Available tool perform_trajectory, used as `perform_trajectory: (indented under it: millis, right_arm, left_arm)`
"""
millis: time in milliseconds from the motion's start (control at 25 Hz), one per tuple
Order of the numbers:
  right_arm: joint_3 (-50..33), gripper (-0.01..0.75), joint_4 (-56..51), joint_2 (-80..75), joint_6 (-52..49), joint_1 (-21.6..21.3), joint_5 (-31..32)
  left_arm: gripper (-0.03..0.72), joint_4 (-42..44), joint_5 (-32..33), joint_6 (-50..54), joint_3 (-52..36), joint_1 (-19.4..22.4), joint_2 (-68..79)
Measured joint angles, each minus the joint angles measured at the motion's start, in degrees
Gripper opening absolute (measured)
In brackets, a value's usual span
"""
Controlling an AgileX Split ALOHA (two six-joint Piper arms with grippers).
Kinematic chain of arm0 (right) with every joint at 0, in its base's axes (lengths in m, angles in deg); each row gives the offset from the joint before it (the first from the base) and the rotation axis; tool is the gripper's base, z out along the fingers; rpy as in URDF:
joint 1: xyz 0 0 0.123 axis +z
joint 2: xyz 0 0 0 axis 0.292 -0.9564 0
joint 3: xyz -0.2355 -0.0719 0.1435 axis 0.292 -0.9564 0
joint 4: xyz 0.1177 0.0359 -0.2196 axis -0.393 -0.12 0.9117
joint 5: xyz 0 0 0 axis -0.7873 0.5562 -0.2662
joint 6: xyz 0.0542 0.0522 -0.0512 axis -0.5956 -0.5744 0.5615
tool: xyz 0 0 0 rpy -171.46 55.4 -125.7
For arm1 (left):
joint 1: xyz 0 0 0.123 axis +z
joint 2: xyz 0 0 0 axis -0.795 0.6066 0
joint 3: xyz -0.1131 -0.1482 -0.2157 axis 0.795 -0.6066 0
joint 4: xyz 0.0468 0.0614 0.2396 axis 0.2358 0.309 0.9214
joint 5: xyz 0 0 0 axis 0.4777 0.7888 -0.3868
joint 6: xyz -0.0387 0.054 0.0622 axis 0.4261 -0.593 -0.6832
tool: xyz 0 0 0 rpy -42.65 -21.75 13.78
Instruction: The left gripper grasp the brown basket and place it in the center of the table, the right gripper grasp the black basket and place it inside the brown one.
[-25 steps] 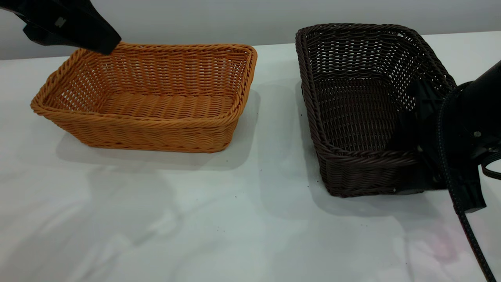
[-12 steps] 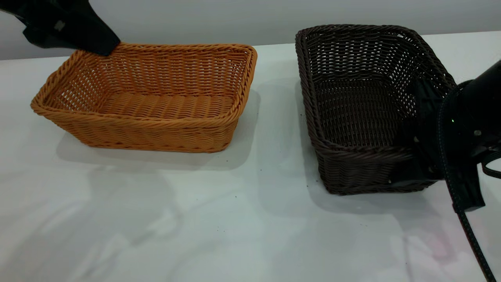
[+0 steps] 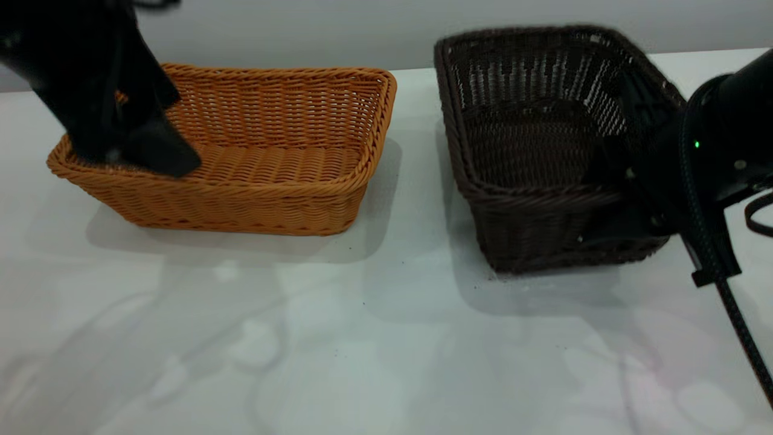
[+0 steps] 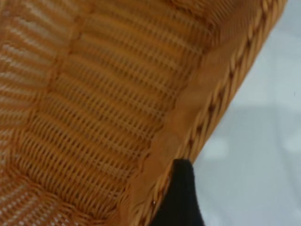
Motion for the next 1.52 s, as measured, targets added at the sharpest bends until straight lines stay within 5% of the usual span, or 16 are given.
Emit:
perform_trajectory:
  millis: [960, 1520]
  right_arm:
    - [3.45, 0.238, 4.68, 8.41, 12.03, -0.11, 1.62]
    - [10.8, 0.238, 14.26, 8.76, 12.11, -0.11, 3.88]
  left_arm:
    - [0.531, 2.96, -16.02, -13.35, 0.0, 0.08, 12.59]
    - [0.316, 2.96, -24.54, -16.09, 0.05, 0.16, 20.58]
